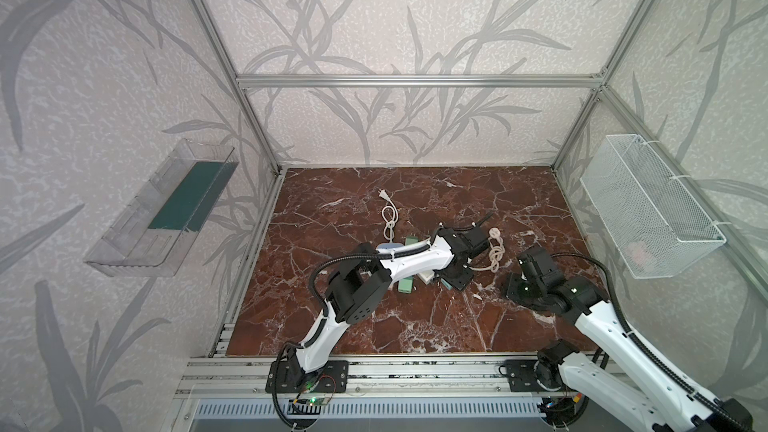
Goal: Insert the plug
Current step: 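Reach the left gripper across and grasp the teal plug beside the pink strip, then lift the teal plug with the left gripper while the right gripper approaches it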
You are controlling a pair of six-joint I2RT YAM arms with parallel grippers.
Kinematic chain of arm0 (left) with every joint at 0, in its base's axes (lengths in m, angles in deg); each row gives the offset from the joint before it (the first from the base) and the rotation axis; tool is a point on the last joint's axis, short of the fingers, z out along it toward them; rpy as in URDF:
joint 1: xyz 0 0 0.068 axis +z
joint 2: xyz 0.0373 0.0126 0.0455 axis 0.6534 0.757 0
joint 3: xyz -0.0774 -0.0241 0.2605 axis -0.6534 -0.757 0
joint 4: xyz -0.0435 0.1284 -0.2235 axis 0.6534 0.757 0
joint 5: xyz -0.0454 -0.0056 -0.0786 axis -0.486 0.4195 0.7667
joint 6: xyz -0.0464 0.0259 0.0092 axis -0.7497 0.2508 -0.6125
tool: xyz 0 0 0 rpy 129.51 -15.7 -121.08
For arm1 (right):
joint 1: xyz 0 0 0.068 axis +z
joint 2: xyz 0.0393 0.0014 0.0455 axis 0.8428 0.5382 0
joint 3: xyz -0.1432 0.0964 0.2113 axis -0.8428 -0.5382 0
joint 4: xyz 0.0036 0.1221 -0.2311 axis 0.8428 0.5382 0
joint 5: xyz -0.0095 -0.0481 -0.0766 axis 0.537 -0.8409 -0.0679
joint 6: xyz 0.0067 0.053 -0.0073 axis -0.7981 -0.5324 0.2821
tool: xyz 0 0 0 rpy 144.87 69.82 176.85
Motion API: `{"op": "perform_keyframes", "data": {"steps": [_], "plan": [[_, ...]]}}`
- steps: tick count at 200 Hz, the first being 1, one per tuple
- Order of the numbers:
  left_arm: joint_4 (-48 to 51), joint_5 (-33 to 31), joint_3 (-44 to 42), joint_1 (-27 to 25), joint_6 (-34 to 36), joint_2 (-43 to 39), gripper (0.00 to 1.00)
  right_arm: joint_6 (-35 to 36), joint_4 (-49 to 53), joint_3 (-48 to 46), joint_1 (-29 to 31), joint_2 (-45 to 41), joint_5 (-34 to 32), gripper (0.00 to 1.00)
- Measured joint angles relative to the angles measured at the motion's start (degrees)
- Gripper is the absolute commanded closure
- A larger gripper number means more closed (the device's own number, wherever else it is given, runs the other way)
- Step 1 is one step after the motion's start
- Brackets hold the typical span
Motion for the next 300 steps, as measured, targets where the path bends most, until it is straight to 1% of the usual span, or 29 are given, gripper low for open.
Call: {"op": "perform_keyframes", "data": {"steps": [37, 101, 131, 139, 166, 181, 192, 198, 205, 208, 218, 222, 275, 288, 300], "plan": [[0.44, 0.02, 1.18, 0.11, 0.15, 1.64, 0.34, 0.26, -1.01, -0.42, -0.48, -0.04, 0.31, 0.42], [0.85, 0.44, 3.96, 0.52, 0.48, 4.35, 0.37, 0.98, -1.53, -0.87, -1.49, 0.42, 0.72, 0.42], [0.83, 0.68, 3.98, 0.59, 0.44, 4.63, 0.43, 1.22, -1.99, -1.01, -1.57, 0.42, 0.72, 0.42], [0.85, 0.76, 3.98, 0.59, 0.44, 4.7, 0.43, 1.29, -2.29, -1.09, -1.62, 0.42, 0.72, 0.42], [0.83, 1.05, 3.98, 0.66, 0.44, 4.87, 0.49, 1.33, -2.6, -1.53, -1.62, 0.59, 0.74, 0.42], [0.85, 1.09, 4.0, 0.85, 0.5, 4.87, 0.56, 1.44, -2.73, -1.62, -1.62, 0.63, 0.79, 0.42], [0.85, 1.16, 4.04, 0.92, 0.26, 4.87, 0.72, 1.53, -2.82, -1.62, -1.62, 0.63, 0.85, 0.42], [0.9, 1.14, 4.15, 0.96, 0.39, 4.87, 0.77, 1.57, -2.82, -1.62, -1.62, 0.63, 0.9, 0.42], [1.03, 1.2, 4.39, 0.98, 0.5, 4.87, 0.79, 1.68, -2.82, -1.62, -1.62, 0.66, 0.94, 0.42], [1.09, 1.11, 4.5, 1.01, 0.81, 4.9, 0.82, 1.7, -2.82, -1.62, -1.62, 0.66, 0.96, 0.43], [1.07, 1.25, 4.66, 1.18, 0.52, 4.92, 0.96, 1.81, -2.82, -1.62, -1.64, 0.68, 1.18, 0.42], [1.16, 1.33, 4.74, 1.25, 0.55, 4.94, 1.0, 1.9, -2.82, -1.62, -1.64, 0.72, 1.27, 0.42], [1.25, 2.93, 4.92, 1.36, 0.02, 4.66, 1.0, 3.63, -2.69, -1.11, -1.68, 1.97, 2.27, 0.43], [1.01, 3.61, 4.68, 1.42, -0.63, 3.52, 1.0, 4.44, -2.23, -0.11, -1.68, 1.97, 2.4, 0.43], [0.04, 4.2, 3.19, 1.79, -1.68, 0.85, 1.0, 5.2, -1.97, 1.31, -1.68, 1.84, 2.45, 0.43]]}}
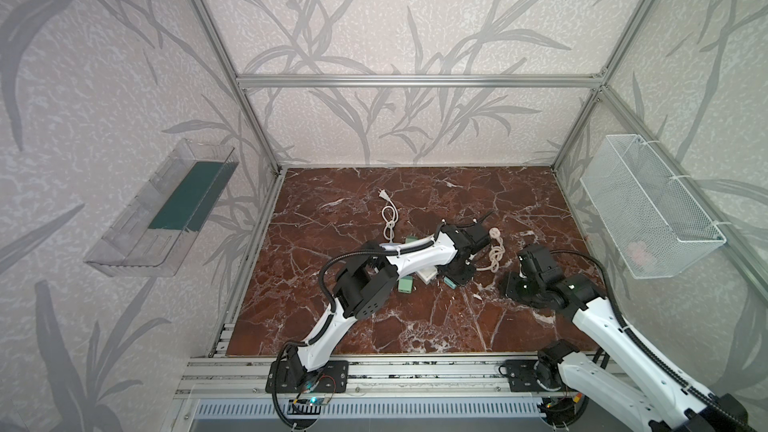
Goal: Insert the plug
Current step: 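Lift the teal plug with the left gripper while the right gripper approaches it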
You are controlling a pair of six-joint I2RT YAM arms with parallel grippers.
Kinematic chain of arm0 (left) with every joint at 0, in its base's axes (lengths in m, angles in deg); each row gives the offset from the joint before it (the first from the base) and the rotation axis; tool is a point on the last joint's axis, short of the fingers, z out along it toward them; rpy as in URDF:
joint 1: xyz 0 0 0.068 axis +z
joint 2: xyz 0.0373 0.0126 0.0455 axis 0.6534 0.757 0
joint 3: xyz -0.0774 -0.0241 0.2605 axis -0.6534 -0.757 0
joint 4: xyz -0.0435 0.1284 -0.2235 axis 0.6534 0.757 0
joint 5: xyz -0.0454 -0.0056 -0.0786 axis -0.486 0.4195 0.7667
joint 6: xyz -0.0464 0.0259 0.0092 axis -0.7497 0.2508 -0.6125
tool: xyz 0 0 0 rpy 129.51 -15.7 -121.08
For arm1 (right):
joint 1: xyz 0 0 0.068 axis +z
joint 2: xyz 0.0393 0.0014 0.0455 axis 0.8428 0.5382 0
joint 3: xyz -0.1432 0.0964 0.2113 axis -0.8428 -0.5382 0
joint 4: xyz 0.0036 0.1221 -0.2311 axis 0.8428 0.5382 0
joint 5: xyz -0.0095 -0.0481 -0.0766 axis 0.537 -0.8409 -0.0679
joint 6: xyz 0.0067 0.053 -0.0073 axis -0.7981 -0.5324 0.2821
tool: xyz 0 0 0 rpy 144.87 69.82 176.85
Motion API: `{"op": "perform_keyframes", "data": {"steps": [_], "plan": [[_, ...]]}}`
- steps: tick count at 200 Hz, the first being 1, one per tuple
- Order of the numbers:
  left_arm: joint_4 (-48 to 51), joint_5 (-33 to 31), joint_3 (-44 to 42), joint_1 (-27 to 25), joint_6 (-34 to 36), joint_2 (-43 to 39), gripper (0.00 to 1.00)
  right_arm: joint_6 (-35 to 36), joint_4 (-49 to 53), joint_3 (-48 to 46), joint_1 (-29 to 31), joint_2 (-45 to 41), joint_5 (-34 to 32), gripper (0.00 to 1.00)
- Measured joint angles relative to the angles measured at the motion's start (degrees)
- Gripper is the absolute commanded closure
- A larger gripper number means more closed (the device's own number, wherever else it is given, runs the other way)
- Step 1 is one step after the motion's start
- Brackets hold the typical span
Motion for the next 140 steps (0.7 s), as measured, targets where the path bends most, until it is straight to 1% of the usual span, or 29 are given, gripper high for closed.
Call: {"op": "perform_keyframes", "data": {"steps": [27, 39, 60, 82, 102, 121, 140], "plan": [[-2.78, 2.14, -5.33, 1.44, -3.69, -10.1, 1.0, 2.47, 0.66, 3.78, -0.02, -0.59, 0.02, 0.43], [-5.66, 4.11, -8.46, 2.97, -6.05, -15.65, 1.0, 3.26, 0.83, 5.2, -0.04, -0.55, 0.24, 0.43], [-13.51, 7.32, -15.23, 6.29, -11.58, -24.81, 1.0, 4.07, 0.59, 6.54, -0.04, -0.44, 1.38, 0.43], [-25.16, 9.22, -24.79, 9.73, -19.23, -33.16, 1.0, 3.91, -0.98, 6.58, -0.11, -0.2, 4.24, 0.44], [-36.22, 9.53, -32.94, 10.99, -25.57, -38.75, 1.0, 1.97, -4.7, 6.56, -0.11, 0.17, 8.09, 0.45], [-48.35, 8.31, -39.8, 10.99, -31.58, -42.99, 1.0, -2.19, -11.67, 5.66, -0.13, 0.37, 12.55, 0.46], [-62.16, 4.61, -46.75, 10.95, -37.66, -46.01, 1.0, -8.35, -21.99, 2.58, -0.13, 0.33, 16.26, 0.46]]}}
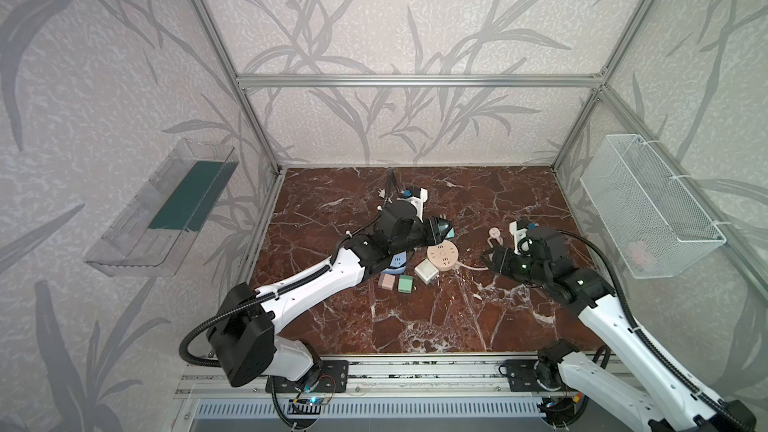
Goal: Insert the plug
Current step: 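Lift the teal plug with the left gripper while the right gripper approaches it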
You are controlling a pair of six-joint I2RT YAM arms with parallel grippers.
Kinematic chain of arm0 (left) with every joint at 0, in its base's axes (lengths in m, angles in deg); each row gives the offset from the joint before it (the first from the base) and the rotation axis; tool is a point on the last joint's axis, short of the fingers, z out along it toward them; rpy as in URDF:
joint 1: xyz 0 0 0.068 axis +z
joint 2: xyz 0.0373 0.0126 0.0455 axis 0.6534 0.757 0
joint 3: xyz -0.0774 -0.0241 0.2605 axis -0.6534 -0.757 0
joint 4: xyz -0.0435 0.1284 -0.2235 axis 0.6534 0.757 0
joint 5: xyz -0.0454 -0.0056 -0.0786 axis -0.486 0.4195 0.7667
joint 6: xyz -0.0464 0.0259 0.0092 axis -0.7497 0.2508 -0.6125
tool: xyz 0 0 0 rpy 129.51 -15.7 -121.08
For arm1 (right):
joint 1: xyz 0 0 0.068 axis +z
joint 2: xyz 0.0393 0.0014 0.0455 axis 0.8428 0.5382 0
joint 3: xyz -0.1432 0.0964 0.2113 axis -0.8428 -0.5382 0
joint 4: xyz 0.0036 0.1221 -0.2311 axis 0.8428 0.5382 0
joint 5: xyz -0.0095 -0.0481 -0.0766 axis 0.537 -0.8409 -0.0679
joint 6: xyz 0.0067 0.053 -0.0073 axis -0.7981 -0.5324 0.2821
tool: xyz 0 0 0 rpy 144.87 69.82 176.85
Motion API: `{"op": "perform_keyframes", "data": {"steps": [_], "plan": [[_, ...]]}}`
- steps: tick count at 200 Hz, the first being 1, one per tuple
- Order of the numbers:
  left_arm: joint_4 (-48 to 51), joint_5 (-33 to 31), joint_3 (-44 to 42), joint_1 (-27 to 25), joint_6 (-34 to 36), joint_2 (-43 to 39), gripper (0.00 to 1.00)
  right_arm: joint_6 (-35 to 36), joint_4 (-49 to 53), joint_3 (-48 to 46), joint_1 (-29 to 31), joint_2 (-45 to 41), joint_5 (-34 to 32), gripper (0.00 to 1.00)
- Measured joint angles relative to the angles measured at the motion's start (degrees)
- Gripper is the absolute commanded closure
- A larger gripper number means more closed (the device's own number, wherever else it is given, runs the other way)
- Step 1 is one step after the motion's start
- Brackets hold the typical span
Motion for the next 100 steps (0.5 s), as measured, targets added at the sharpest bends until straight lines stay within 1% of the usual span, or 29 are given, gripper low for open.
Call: {"op": "perform_keyframes", "data": {"steps": [8, 16, 26, 40, 59, 74, 82, 89, 100], "plan": [[-4.46, -1.62, -1.79, -0.09, -2.14, -0.31, 1.0, -3.04, -4.42, -1.53, 0.0, 0.0, 0.98, 0.43], [-8.59, -3.17, -3.21, -0.11, -4.02, -0.24, 1.0, -5.79, -8.61, -2.84, 0.0, 0.02, 1.64, 0.35], [-13.38, -4.92, -4.66, -0.22, -6.23, 0.11, 1.0, -9.53, -13.68, -4.09, 0.0, 0.15, 2.08, 0.31], [-19.71, -7.17, -6.45, -0.24, -9.22, 0.74, 1.0, -13.6, -20.39, -5.07, 0.0, 0.72, 2.19, 0.31], [-27.19, -9.77, -7.76, -0.24, -13.25, 2.36, 1.0, -18.38, -28.98, -5.68, 0.0, 2.1, 1.92, 0.42], [-32.24, -11.17, -8.13, -0.31, -16.24, 4.04, 1.0, -22.36, -36.2, -6.69, 0.02, 3.72, 1.11, 0.44], [-34.45, -11.87, -8.24, -0.39, -17.59, 4.92, 1.0, -24.06, -39.15, -7.21, 0.02, 4.59, 0.81, 0.42], [-36.2, -12.33, -8.26, -0.55, -18.84, 5.73, 1.0, -25.7, -41.92, -7.65, 0.04, 5.7, 0.42, 0.37], [-38.1, -12.79, -8.26, -0.81, -20.41, 6.75, 1.0, -27.65, -45.88, -7.8, 0.22, 7.78, 0.33, 0.32]]}}
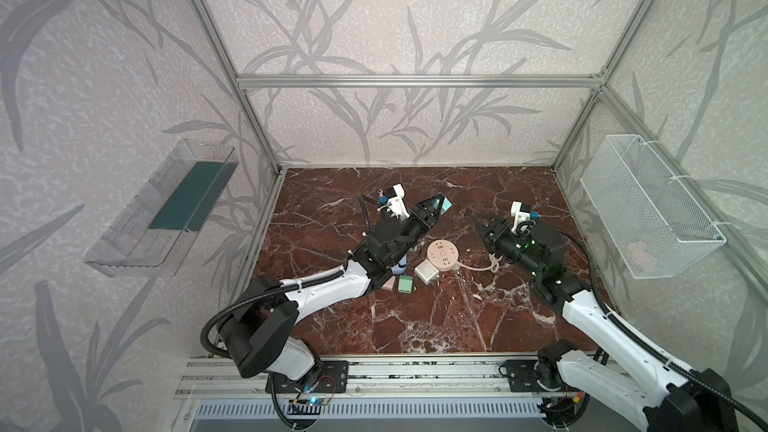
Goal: Insert the plug
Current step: 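Lift the teal plug with the left gripper while the right gripper approaches it, then grasp the teal plug with the right gripper from the left gripper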
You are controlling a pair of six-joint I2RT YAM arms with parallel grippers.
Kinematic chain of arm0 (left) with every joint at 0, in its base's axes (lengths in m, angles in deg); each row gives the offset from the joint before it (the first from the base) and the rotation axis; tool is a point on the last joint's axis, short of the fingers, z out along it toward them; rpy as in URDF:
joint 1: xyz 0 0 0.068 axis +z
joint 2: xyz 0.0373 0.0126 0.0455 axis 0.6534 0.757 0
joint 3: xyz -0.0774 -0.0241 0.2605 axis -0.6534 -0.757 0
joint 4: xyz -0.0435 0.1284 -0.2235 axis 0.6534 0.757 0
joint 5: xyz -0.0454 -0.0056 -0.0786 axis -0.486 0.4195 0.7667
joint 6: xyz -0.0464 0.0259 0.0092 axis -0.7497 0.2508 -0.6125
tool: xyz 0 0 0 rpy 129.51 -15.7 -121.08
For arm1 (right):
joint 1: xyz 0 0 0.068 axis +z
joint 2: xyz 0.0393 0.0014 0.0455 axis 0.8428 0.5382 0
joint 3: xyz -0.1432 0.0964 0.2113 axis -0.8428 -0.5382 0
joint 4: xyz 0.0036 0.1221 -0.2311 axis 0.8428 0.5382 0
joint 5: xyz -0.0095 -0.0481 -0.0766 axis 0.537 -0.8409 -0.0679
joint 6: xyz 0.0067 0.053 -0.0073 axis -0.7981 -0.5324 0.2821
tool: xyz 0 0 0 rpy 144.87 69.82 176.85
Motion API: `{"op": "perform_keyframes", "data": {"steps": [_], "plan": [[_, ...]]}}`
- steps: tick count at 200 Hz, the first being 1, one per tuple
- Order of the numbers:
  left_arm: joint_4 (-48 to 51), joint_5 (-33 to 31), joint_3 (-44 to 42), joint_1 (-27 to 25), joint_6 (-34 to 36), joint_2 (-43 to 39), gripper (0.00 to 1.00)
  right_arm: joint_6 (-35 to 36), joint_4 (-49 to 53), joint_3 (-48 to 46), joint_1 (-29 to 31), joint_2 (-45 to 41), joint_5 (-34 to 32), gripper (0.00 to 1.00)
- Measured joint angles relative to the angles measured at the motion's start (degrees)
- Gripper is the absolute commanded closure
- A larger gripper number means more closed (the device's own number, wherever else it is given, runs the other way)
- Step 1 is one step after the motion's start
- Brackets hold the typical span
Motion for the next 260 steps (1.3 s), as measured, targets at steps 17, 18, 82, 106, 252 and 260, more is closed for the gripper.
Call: {"op": "perform_keyframes", "data": {"steps": [17, 18, 82, 106, 252, 260], "plan": [[-2.6, -0.48, 0.02, -0.59, -1.97, 1.55, 1.0, -1.95, -5.57, -0.02, 0.61, 3.04, -0.24, 0.29], [-2.71, -0.48, 0.04, -0.61, -2.03, 1.62, 1.0, -2.05, -6.05, -0.02, 0.68, 3.26, -0.31, 0.29], [-6.58, -2.34, 0.04, -2.03, -5.9, 4.26, 1.0, -5.22, -21.97, -0.57, 6.43, 9.29, -4.96, 0.42], [-6.82, -3.02, 0.04, -2.05, -5.92, 4.24, 1.0, -4.24, -22.53, -0.33, 7.82, 9.01, -6.14, 0.42], [-9.92, -3.93, 0.04, -2.43, -7.48, 4.39, 1.0, -3.48, -24.85, 0.83, 8.92, 9.92, -6.4, 0.49], [-10.16, -3.91, 0.04, -2.49, -7.5, 4.48, 1.0, -3.5, -25.33, 1.11, 9.07, 10.38, -6.34, 0.49]]}}
